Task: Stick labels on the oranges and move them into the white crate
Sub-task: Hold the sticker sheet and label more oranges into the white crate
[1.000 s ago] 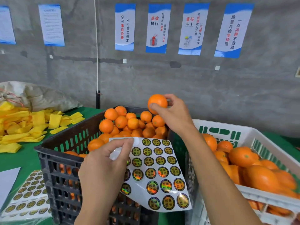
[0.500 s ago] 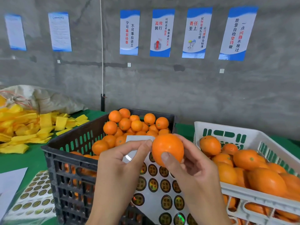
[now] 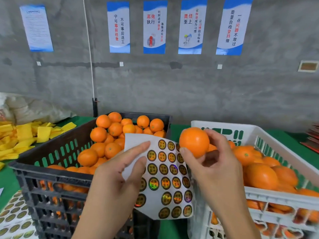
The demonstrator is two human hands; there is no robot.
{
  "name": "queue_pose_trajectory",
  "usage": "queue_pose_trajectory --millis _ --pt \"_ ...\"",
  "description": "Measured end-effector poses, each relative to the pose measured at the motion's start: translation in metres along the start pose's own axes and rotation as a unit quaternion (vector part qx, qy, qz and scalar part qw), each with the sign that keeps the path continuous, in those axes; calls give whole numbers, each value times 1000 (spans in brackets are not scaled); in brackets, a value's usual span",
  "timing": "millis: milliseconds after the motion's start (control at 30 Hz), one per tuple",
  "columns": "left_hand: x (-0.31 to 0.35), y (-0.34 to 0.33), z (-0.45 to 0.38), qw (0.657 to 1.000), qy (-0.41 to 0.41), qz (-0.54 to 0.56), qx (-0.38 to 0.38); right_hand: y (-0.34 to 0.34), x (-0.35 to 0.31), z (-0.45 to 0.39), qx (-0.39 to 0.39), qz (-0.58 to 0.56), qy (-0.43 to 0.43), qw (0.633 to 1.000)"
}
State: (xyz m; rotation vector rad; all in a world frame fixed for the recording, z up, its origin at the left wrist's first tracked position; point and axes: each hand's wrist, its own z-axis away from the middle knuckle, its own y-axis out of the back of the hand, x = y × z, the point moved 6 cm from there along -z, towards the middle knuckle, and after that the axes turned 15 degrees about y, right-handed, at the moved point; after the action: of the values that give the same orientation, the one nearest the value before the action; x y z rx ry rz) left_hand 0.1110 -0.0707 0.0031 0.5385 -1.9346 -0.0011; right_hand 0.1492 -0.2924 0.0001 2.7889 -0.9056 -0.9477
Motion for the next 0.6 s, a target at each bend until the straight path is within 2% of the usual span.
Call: queue_pose_trajectory --millis 133,267,367,433,600 --pt "1 -2 0 999 36 -18 31 30 38 -30 42 182 -41 982" --pt "3 1 0 997 39 -44 53 30 51 -36 2 247 -61 967" --pt "-3 15 -4 990 23 -93 103 3 39 -34 -38 186 -23 982" --pt "-9 28 -6 983 34 -126 131 -28 21 -30 -94 128 8 987" --pt "-26 51 -14 964 76 -185 176 -112 -12 -35 -256 48 76 962"
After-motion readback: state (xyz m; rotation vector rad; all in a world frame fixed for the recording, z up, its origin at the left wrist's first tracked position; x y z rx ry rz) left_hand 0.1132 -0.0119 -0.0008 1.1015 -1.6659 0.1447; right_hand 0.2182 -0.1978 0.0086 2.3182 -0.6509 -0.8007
